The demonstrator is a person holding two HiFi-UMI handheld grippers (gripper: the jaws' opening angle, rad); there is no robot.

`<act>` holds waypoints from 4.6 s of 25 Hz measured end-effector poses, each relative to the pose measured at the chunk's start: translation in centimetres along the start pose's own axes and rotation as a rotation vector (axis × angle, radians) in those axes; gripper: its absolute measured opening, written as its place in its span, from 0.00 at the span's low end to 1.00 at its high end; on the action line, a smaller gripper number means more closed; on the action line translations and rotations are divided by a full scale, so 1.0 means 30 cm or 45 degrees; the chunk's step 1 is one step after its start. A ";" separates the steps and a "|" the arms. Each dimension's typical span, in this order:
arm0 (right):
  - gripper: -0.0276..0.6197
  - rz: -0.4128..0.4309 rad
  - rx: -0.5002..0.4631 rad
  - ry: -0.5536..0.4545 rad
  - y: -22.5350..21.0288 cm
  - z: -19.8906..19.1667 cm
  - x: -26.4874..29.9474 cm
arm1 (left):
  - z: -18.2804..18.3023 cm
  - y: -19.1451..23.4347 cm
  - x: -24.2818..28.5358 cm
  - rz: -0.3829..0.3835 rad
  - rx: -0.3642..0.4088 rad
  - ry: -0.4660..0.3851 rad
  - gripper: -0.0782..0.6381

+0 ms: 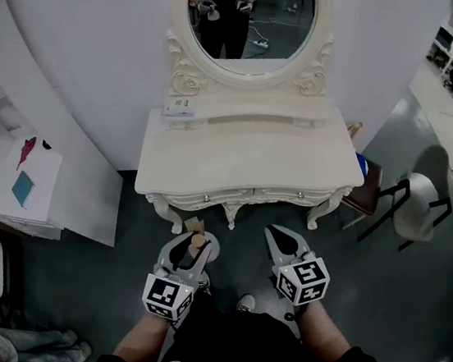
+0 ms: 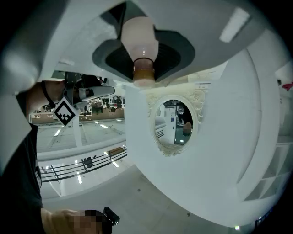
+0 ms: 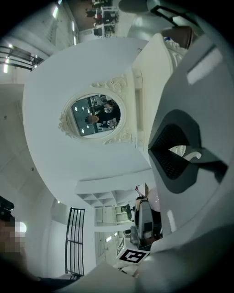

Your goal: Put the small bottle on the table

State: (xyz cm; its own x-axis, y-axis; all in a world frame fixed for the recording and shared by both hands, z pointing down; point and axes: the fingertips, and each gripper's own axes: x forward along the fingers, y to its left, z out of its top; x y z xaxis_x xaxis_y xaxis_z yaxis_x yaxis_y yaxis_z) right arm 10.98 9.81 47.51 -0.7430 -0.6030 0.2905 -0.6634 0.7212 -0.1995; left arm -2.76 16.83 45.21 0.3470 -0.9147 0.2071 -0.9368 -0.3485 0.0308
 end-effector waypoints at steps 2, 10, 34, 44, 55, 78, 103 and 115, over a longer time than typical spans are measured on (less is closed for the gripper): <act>0.09 -0.001 0.000 0.002 0.000 0.002 -0.004 | 0.002 -0.005 -0.002 0.000 -0.001 -0.001 0.30; 0.09 0.016 0.024 -0.003 0.001 -0.008 -0.002 | -0.007 -0.004 0.005 0.001 -0.003 0.002 0.30; 0.09 -0.018 0.033 0.004 -0.005 0.015 0.101 | 0.014 0.098 0.060 -0.041 0.008 0.024 0.30; 0.09 -0.049 0.039 0.011 0.020 0.035 0.172 | 0.020 0.171 0.072 -0.094 0.010 0.026 0.30; 0.09 -0.105 0.052 0.022 0.058 0.047 0.280 | 0.021 0.309 0.089 -0.149 0.017 0.028 0.30; 0.09 -0.228 0.057 0.002 0.159 0.106 0.537 | 0.023 0.588 0.134 -0.286 0.033 0.003 0.30; 0.09 -0.158 -0.003 0.006 0.151 0.194 0.699 | 0.077 0.712 0.186 -0.226 0.042 -0.048 0.30; 0.09 -0.104 0.006 -0.012 -0.010 0.230 0.718 | 0.094 0.670 0.317 -0.153 0.044 -0.014 0.30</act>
State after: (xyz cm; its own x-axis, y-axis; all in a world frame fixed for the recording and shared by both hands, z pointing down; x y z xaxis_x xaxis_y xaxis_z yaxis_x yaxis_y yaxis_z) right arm -5.44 -5.74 47.38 -0.6872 -0.6627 0.2975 -0.7221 0.6679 -0.1802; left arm -18.15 0.55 45.04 0.4576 -0.8679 0.1931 -0.8863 -0.4627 0.0208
